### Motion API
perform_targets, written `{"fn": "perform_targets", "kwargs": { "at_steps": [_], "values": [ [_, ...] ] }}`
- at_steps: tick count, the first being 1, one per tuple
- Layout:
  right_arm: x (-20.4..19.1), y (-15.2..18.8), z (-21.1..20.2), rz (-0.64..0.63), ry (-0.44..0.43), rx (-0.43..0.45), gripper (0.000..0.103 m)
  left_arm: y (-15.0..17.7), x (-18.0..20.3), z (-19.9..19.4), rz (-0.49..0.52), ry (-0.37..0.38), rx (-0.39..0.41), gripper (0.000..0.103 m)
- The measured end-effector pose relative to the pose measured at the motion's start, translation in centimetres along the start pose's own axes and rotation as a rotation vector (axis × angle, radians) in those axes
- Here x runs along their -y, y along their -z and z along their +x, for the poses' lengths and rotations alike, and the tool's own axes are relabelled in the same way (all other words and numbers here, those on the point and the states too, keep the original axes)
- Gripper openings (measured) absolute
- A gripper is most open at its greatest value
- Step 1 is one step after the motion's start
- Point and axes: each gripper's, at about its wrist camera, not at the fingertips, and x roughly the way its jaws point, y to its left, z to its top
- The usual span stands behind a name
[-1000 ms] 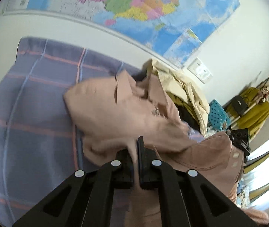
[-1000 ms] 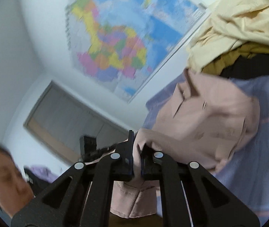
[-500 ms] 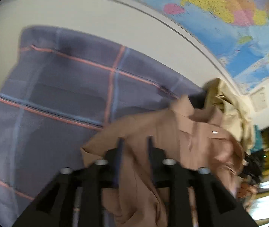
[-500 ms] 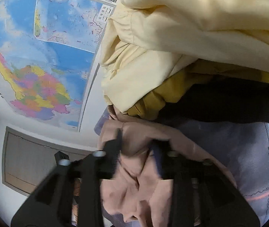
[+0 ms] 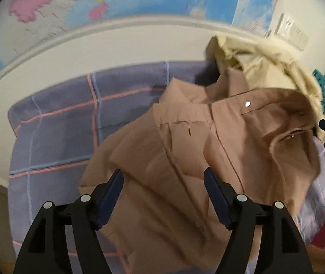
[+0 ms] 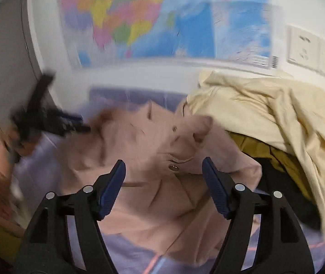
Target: Fold large clothes
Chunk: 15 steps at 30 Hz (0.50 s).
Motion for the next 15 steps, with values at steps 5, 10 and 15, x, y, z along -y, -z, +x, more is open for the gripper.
{"fn": "perform_targets", "kwargs": {
  "at_steps": [5, 10, 15],
  "values": [
    [-1.8, 1.0, 7.0, -0.263, 0.253, -0.15, 0.069, -0.8, -1.0, 4.0, -0.068, 0.0, -0.096, 0.017],
    [1.0, 1.5, 9.4, -0.223, 0.242, -0.22, 0.013, -1.6, -3.5, 3.4, -0.162, 0.053, -0.059, 0.004],
    [4.0, -0.3, 6.3, -0.062, 0.139, -0.129, 0.001, -3.4, -6.0, 0.5, -0.268, 0.126, 0.012, 0.003]
  ]
}}
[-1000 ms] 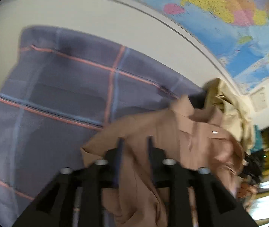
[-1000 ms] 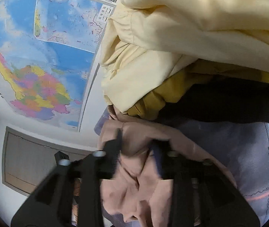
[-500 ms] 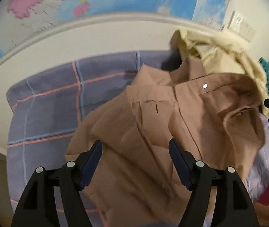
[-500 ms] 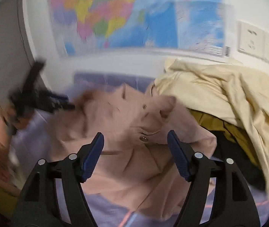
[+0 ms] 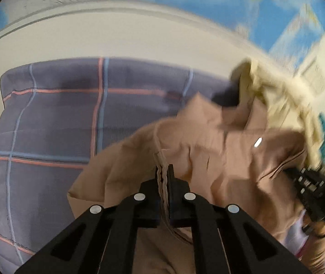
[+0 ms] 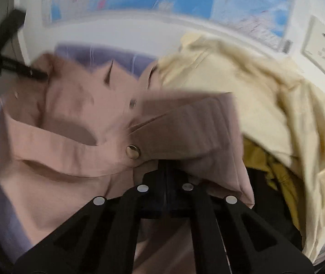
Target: Fold large clothes
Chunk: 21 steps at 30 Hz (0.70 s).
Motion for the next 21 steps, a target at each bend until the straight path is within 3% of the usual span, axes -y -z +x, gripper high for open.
{"fn": "perform_targets", "kwargs": {
  "at_steps": [4, 6, 8, 10, 13, 15, 16, 19, 21],
  "values": [
    [1.8, -1.6, -3.7, 0.095, -0.005, 0.146, 0.001, -2.3, -1.5, -2.7, -0.078, 0.029, 0.083, 0.004],
    [3.2, -2.2, -3.8, 0.16, -0.031, 0.17, 0.001, -3.1, -2.0, -2.2, -0.1, -0.022, 0.091, 0.009],
    [4.2, -2.1, -2.0, 0.219, -0.042, 0.131, 0.001, -3.5, -2.6, -0.6, -0.108, -0.098, 0.067, 0.029],
    [4.1, -2.0, 0.3, 0.239, -0.03, 0.08, 0.001, -3.7, -3.7, 1.9, -0.145, -0.164, 0.046, 0.029],
    [3.7, -1.6, 2.4, 0.262, -0.046, 0.033, 0.001, -3.3, -4.8, 3.5, -0.157, -0.136, -0.001, 0.03],
    [3.7, -1.4, 2.2, 0.273, -0.058, 0.041, 0.002, -2.5, -4.7, 2.6, -0.12, -0.103, 0.025, 0.042],
    [3.8, -1.4, 1.9, 0.277, -0.059, 0.047, 0.002, -1.9, -4.5, 1.7, -0.084, -0.089, 0.047, 0.057],
    [4.2, -1.2, 0.1, 0.284, -0.088, 0.078, 0.026, 0.5, -3.7, -1.1, 0.021, -0.061, 0.118, 0.066],
    [4.4, -0.7, -1.4, 0.278, -0.11, 0.112, 0.053, 2.3, -3.1, -1.8, 0.077, -0.053, 0.125, 0.069]
  ]
}}
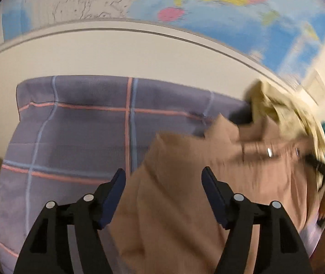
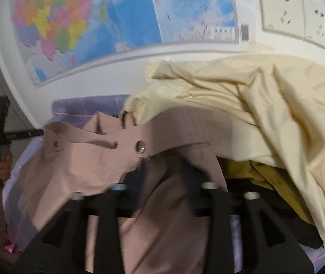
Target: Fold large clothes
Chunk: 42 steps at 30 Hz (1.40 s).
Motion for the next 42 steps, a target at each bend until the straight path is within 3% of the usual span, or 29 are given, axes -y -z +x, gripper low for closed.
{"fn": "perform_targets", "kwargs": {
  "at_steps": [1, 3, 7, 8, 13, 15, 16, 17, 18, 19, 20, 23, 28, 30, 33, 35, 36, 37, 38, 39, 41, 42],
  "values": [
    [0.0, 0.5, -1.2, -0.009, -0.009, 0.023, 0.058, 1.1, 0.1, -0.5, 0.022, 0.007, 0.003, 0.073],
    [0.4, 2.0, -3.3, -0.012, -0.004, 0.054, 0.079, 3.0, 0.1, -1.0, 0.047, 0.03, -0.001, 0.075],
    [2.0, 6.1, -5.4, 0.054, -0.069, 0.024, 0.088, 7.2, 0.1, -1.5, 0.069, 0.12, -0.036, 0.078],
    [2.3, 7.4, -5.5, 0.073, -0.098, -0.001, 0.093, 8.2, 0.1, -1.4, 0.071, 0.144, -0.033, 0.083],
    [2.6, 11.5, -4.3, 0.095, -0.128, -0.074, 0.095, 11.3, 0.8, -0.1, 0.064, 0.221, -0.062, 0.087],
    [2.2, 11.8, -3.0, 0.08, -0.145, -0.085, 0.094, 11.8, 1.4, 0.5, 0.08, 0.19, -0.056, 0.085],
    [2.0, 11.7, -2.3, 0.071, -0.14, -0.084, 0.094, 11.8, 1.8, 0.7, 0.092, 0.17, -0.05, 0.079],
    [1.6, 11.6, -1.4, 0.059, -0.155, -0.096, 0.08, 11.8, 2.1, 0.9, 0.102, 0.155, -0.036, 0.068],
    [1.4, 11.5, -0.9, 0.066, -0.182, -0.109, 0.046, 11.7, 2.3, 0.9, 0.099, 0.15, -0.028, 0.058],
    [1.4, 11.4, -0.5, 0.099, -0.23, -0.122, 0.031, 11.6, 2.4, 0.9, 0.075, 0.15, -0.033, 0.043],
    [1.3, 11.2, -0.5, 0.119, -0.262, -0.134, 0.024, 11.5, 2.3, 0.8, 0.056, 0.158, -0.04, 0.03],
    [1.5, 10.7, -3.2, 0.162, -0.367, -0.106, 0.019, 11.6, 1.8, -1.0, -0.013, 0.219, -0.042, 0.018],
    [1.2, 10.7, -11.0, 0.185, -0.485, -0.021, 0.018, 14.2, 1.0, -5.3, -0.078, 0.344, -0.055, 0.015],
    [2.0, 11.8, -12.5, 0.209, -0.444, -0.038, 0.019, 16.1, 0.7, -5.5, -0.097, 0.348, -0.091, 0.015],
    [4.3, 14.6, -10.0, 0.316, -0.312, -0.182, 0.023, 18.2, 0.1, -3.3, -0.127, 0.314, -0.194, 0.02],
    [5.0, 16.1, -8.3, 0.334, -0.24, -0.258, 0.033, 18.3, -0.4, -3.5, -0.14, 0.322, -0.177, 0.028],
    [5.0, 16.2, -8.3, 0.335, -0.225, -0.249, 0.04, 18.0, -0.5, -4.0, -0.141, 0.297, -0.157, 0.032],
    [4.8, 15.7, -8.9, 0.326, -0.189, -0.232, 0.047, 17.5, -0.6, -5.1, -0.134, 0.251, -0.116, 0.044],
    [4.6, 15.3, -9.4, 0.31, -0.146, -0.211, 0.062, 17.1, -0.5, -6.3, -0.112, 0.222, -0.073, 0.045],
    [4.0, 14.3, -11.0, 0.263, -0.082, -0.152, 0.066, 16.7, -0.3, -7.5, -0.084, 0.192, -0.033, 0.046],
    [3.3, 13.1, -12.8, 0.211, -0.031, -0.083, 0.068, 15.6, 0.7, -9.6, -0.015, 0.131, 0.048, 0.067],
    [2.7, 12.3, -13.6, 0.18, -0.003, -0.045, 0.068, 15.2, 1.2, -10.1, 0.013, 0.108, 0.069, 0.071]
  ]
}}
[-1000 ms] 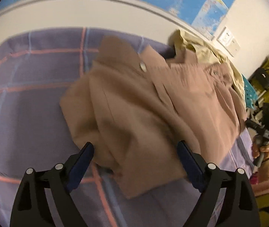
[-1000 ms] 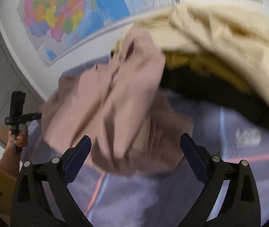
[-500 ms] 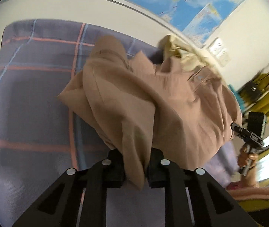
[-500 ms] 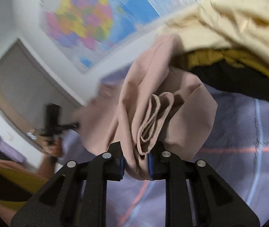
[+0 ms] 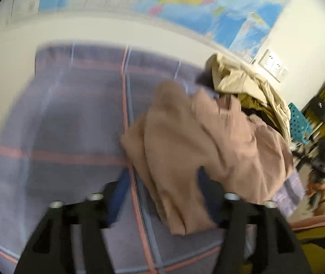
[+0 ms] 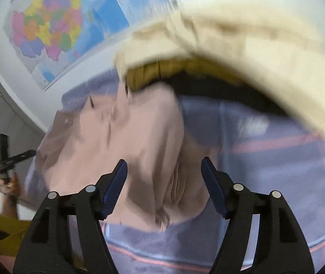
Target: Fold large clothes
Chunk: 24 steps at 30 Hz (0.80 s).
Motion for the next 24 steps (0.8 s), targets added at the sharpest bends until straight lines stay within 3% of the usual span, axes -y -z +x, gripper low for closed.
{"fn": "perform_targets", "kwargs": {
  "at_steps": [2, 4, 10, 12, 13, 15, 16, 17, 20, 22, 24],
  "values": [
    [-1.7, -0.9, -0.8, -0.081, -0.016, 0.059, 0.068, -0.9, 1.3, 0.2, 0.064, -0.048, 0.012, 0.074],
    [-3.6, -2.3, 0.9, -0.143, -0.054, 0.056, 0.07, -2.3, 2.8, 2.3, 0.116, -0.057, -0.013, 0.074],
    [-10.0, -3.2, 9.7, -0.31, -0.08, -0.096, 0.068, -4.6, 4.9, 10.4, 0.19, -0.108, -0.158, 0.074],
    [-11.4, -2.9, 12.5, -0.376, 0.02, -0.149, 0.056, -4.8, 5.2, 12.0, 0.199, -0.103, -0.184, 0.073],
    [-11.5, -2.8, 13.4, -0.389, 0.049, -0.168, 0.049, -4.9, 5.3, 12.5, 0.208, -0.115, -0.187, 0.067],
    [-11.0, -2.8, 14.5, -0.389, 0.059, -0.187, 0.005, -4.9, 4.7, 13.0, 0.204, -0.132, -0.191, 0.05],
    [-11.1, -3.1, 14.6, -0.371, 0.036, -0.182, 0.003, -5.1, 4.5, 13.2, 0.195, -0.15, -0.189, 0.031],
    [-10.9, -3.3, 14.2, -0.354, 0.018, -0.166, 0.003, -5.4, 4.0, 13.1, 0.175, -0.167, -0.179, 0.022],
    [-10.4, -5.1, 10.8, -0.298, -0.049, -0.014, 0.003, -6.9, 2.9, 11.6, 0.112, -0.116, -0.105, 0.004],
    [-10.4, -5.9, 9.5, -0.276, -0.065, 0.078, 0.003, -7.9, 2.5, 10.4, 0.07, -0.087, -0.056, 0.004],
    [-10.1, -6.2, 10.9, -0.252, -0.031, 0.06, 0.003, -8.7, 2.4, 10.1, 0.063, -0.09, -0.026, 0.004]
  ]
}}
